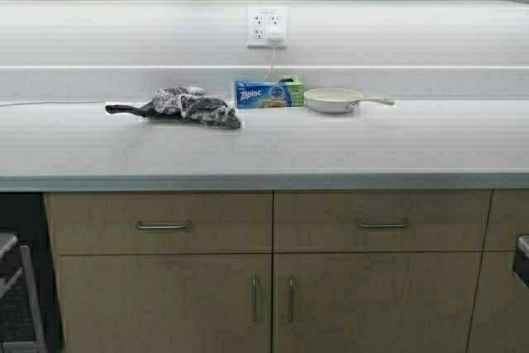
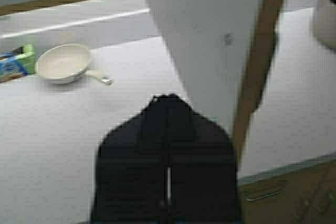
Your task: Open the cabinet, put the pot inside, then close it
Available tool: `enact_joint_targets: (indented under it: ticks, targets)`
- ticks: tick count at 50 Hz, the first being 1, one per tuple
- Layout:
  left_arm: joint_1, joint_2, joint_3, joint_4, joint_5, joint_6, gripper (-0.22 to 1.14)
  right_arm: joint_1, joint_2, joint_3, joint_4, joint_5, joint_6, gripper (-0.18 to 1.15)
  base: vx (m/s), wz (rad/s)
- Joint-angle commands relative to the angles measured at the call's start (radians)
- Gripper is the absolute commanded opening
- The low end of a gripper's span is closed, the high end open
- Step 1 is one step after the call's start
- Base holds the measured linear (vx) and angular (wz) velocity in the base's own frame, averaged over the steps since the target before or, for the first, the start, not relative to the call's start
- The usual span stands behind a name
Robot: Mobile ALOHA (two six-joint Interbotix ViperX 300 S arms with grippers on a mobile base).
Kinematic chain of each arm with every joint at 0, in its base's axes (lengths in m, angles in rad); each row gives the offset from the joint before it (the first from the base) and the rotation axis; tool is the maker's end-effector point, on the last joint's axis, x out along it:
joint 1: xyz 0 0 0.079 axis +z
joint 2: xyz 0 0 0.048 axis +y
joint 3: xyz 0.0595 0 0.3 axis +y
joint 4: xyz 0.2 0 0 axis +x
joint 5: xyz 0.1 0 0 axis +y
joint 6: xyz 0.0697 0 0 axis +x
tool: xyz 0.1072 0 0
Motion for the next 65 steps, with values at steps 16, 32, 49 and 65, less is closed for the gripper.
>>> enact_joint_targets:
  ticks: [16,32,49,65]
  targets:
    - [0.233,0.152,-0.328,0.043,0.063,0.002,0.04,-0.206,0.199,-0.356,-0.008,0.018,-0.041,0.07,-0.19,0.03]
    - [0.253,0.528,-0.888,0.043,0.146,0.000,0.04,-0.204,0.485,-0.841,0.009,0.164,-0.064,0.07,-0.10,0.01]
    - [0.196,0.712,-1.089,-0.006,0.155,-0.002,0.04,-0.117,0.658,-1.057,0.107,0.201,-0.083,0.07,0.00,0.00]
    - [0.087,0.696,-1.054,-0.006,0.146,0.003,0.04,-0.009,0.661,-1.062,0.123,0.225,-0.126,0.07,0.01,0.00]
